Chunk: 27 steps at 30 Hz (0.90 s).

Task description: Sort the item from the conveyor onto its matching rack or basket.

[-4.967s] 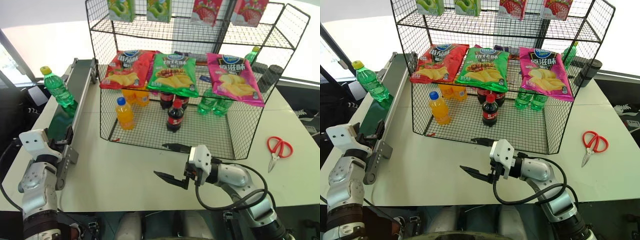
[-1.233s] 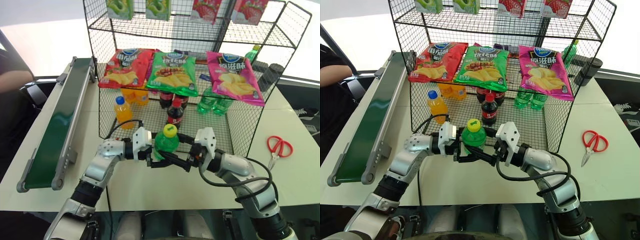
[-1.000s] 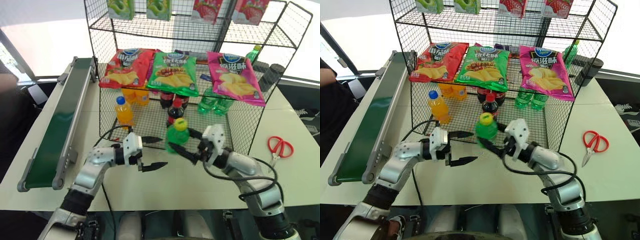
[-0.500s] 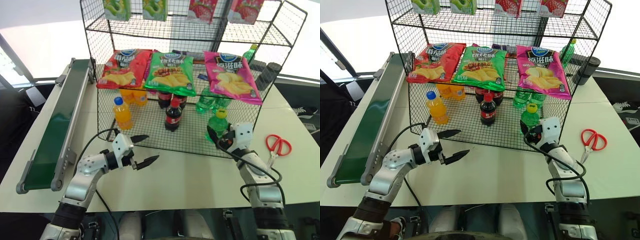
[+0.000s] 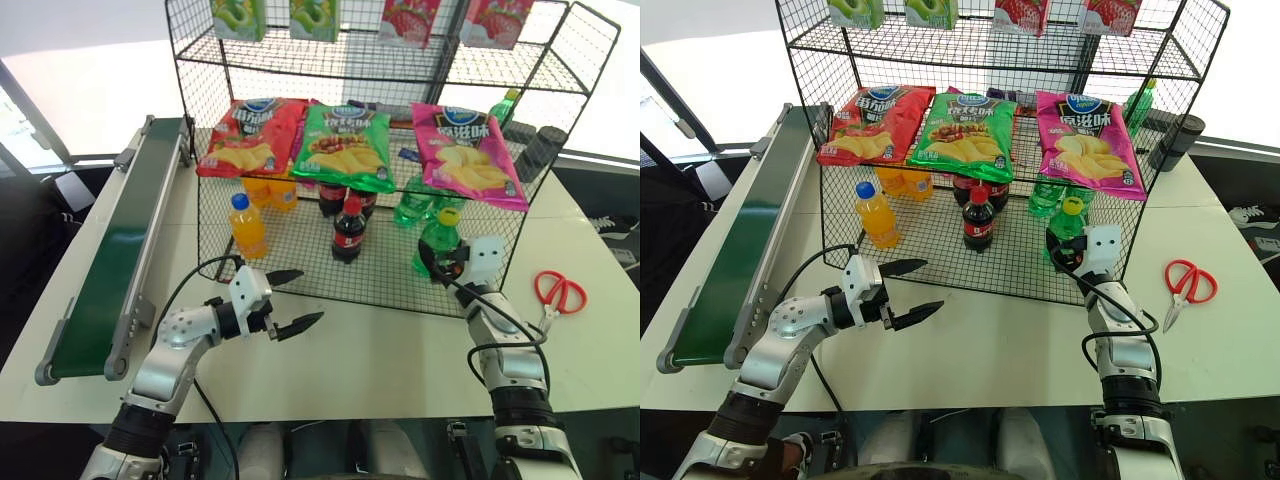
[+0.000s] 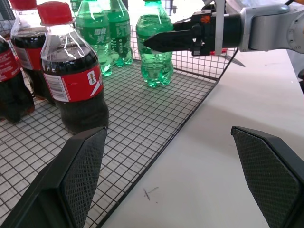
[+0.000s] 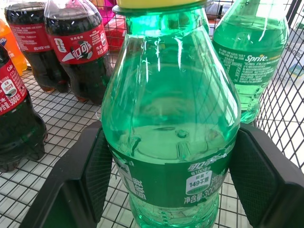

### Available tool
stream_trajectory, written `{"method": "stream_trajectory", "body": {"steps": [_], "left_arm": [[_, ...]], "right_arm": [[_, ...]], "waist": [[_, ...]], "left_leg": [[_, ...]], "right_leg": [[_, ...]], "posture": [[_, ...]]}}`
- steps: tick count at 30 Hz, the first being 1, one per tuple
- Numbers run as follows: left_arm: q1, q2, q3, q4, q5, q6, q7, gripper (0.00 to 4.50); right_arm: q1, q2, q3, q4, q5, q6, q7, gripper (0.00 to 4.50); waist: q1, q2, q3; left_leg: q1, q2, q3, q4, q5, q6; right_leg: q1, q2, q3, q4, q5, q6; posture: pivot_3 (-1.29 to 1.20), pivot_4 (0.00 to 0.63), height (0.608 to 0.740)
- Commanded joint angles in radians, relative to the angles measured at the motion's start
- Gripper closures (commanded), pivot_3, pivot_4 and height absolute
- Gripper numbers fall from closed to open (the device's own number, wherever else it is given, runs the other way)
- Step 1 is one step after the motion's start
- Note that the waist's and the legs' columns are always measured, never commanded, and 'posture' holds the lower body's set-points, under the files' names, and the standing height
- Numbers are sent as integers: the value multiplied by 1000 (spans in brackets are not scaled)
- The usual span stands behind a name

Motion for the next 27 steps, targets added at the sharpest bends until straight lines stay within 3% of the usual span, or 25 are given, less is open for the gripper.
{"method": "stream_trajectory", "body": {"steps": [1, 19, 27], "left_arm": [[-11, 5, 0, -36, -18, 1, -11, 0], [-10, 37, 55, 4, -34, -6, -32, 0], [49, 136, 219, 70, -29, -10, 34, 0]], "right_arm": [[-9, 3, -28, -47, 35, -27, 11, 201], [242, -82, -14, -406, -29, 26, 19, 89], [459, -226, -33, -643, 98, 64, 239, 89]], "waist": [[-1, 0, 0], [4, 0, -1], [4, 0, -1]], "left_leg": [[0, 0, 0, 0, 0, 0], [1, 0, 0, 0, 0, 0], [4, 0, 0, -1, 0, 0]], "right_leg": [[0, 0, 0, 0, 0, 0], [1, 0, 0, 0, 0, 0], [4, 0, 0, -1, 0, 0]], "posture": [[0, 150, 740], [0, 150, 740], [0, 150, 740]]}}
